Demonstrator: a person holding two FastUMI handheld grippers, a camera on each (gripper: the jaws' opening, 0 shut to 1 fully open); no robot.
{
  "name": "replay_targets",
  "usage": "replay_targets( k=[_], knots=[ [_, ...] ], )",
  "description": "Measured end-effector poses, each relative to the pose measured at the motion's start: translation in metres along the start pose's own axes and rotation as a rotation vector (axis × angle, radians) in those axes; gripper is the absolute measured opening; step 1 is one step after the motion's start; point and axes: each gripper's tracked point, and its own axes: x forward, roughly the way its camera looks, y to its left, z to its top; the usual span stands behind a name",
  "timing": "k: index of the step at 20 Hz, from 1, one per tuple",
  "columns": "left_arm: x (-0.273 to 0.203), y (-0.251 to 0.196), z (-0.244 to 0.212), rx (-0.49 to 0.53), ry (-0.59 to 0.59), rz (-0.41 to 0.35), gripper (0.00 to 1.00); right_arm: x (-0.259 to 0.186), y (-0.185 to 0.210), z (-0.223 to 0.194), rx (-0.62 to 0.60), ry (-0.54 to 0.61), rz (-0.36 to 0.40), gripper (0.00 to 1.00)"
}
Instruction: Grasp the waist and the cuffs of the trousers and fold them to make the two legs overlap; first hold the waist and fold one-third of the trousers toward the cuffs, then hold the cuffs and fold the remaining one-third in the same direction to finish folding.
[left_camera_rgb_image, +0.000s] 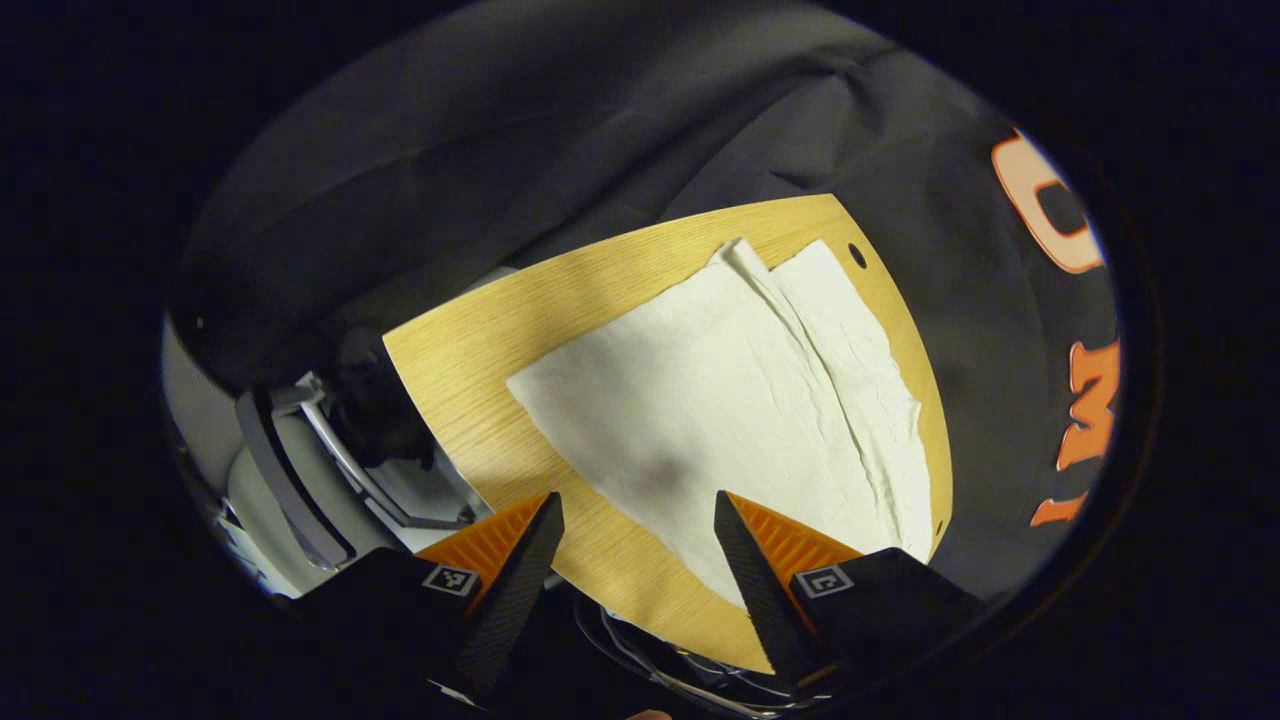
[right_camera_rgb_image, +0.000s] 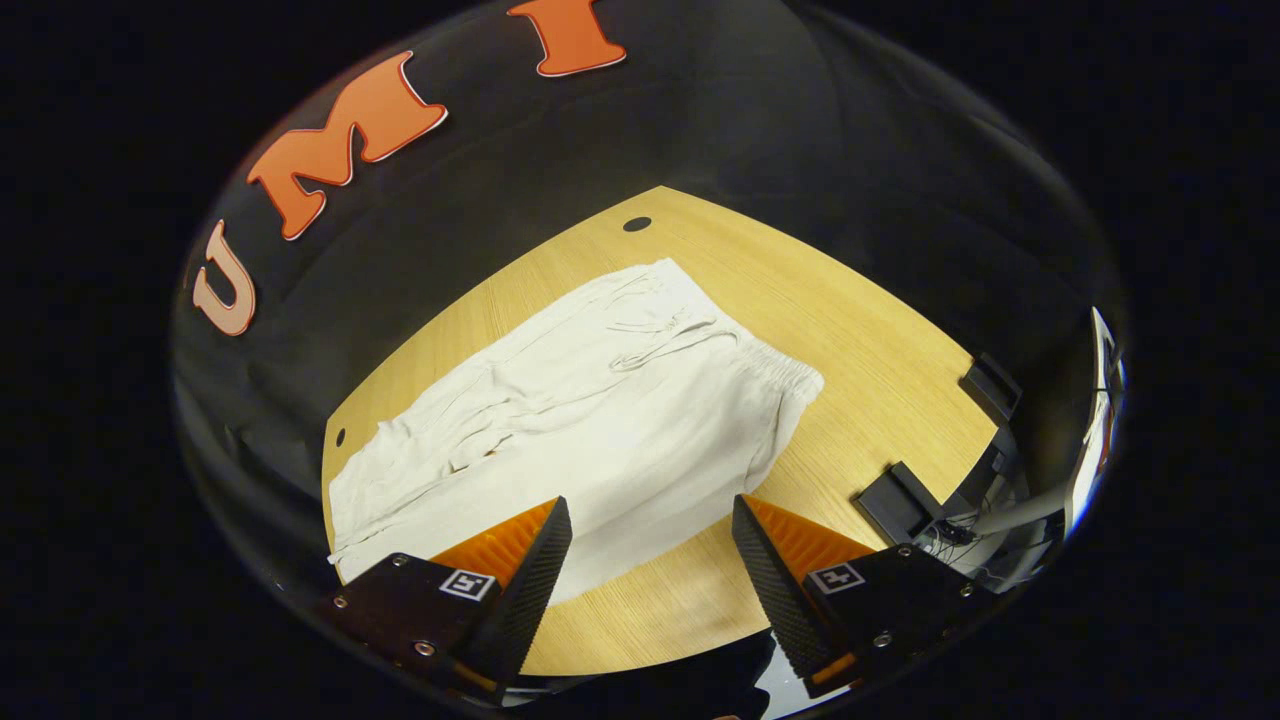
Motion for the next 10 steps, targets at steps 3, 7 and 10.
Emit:
replay_targets(
  k=[3, 7, 10],
  knots=[
    [0.010, 0.008, 0.008, -0.060, -0.011, -0.026, 0.96, 0.006, -0.008, 0.003, 0.036, 0.016, 0.009, 0.98],
    [0.022, 0.005, 0.021, -0.157, -0.036, -0.070, 0.98, 0.016, -0.025, 0.017, 0.088, 0.010, 0.011, 0.97],
    [0.031, -0.009, 0.038, -0.237, -0.071, -0.116, 0.91, 0.027, -0.038, 0.021, 0.143, 0.028, 0.011, 0.98]
  ],
)
